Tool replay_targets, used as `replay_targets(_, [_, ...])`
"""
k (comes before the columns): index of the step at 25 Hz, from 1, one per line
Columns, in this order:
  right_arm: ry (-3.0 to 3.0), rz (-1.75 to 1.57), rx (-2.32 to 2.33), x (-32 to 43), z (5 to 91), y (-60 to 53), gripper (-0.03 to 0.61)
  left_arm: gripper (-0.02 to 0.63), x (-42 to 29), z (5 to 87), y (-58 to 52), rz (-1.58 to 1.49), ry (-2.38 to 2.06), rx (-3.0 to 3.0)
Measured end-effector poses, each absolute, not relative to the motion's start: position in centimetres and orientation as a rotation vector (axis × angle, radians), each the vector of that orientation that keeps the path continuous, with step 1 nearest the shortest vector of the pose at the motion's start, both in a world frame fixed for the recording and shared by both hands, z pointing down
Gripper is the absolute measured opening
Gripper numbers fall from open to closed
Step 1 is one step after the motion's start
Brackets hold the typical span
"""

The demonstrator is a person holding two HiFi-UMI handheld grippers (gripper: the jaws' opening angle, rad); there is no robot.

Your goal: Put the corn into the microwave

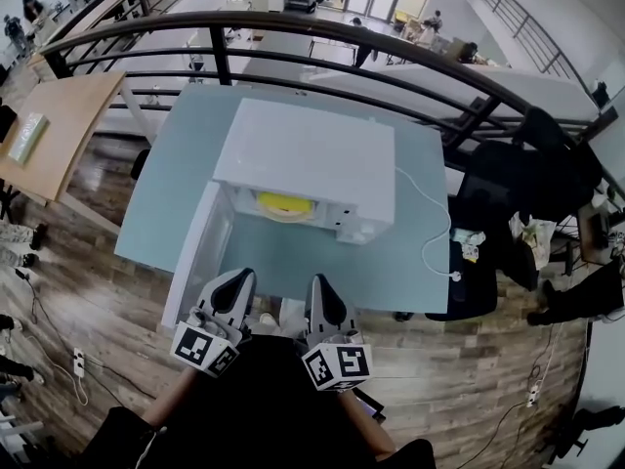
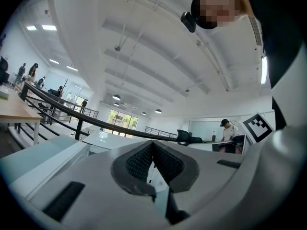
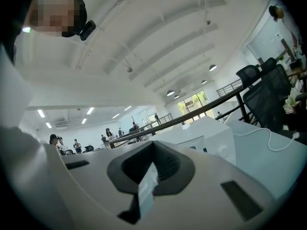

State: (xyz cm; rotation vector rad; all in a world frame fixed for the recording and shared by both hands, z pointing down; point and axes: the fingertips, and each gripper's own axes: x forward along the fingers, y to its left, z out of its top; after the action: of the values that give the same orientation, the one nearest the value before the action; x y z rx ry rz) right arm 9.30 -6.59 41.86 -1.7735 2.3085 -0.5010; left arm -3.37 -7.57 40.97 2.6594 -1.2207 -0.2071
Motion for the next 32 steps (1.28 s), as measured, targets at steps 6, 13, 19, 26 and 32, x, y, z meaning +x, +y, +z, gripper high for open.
replay_targets(6, [2.348, -0.454, -1.784, 9.1, 41.3, -5.8, 0.009, 0.003, -3.6, 41.2, -7.2, -0.182, -1.234, 2.649])
replay_targets(13, [2.368, -0.412, -1.798, 8.9, 41.4, -5.3, 0.008, 0.003, -3.2, 41.6, -6.9, -0.162, -1.215, 2.662])
replay_targets(19, [2.398, -0.387, -1.783, 8.2, 41.5, -5.1, 0.008, 0.003, -3.2, 41.8, -6.6, -0.161, -1.216, 2.661])
replay_targets(26, [2.422, -0.394, -1.761, 7.6, 41.5, -5.2, 0.008, 0.003, -3.4, 41.9, -6.4, -0.143, -1.217, 2.685])
replay_targets(32, [2.429, -0.416, -1.748, 7.2, 41.8, -5.4, 0.008, 0.003, -3.7, 42.1, -6.6, -0.14, -1.225, 2.665])
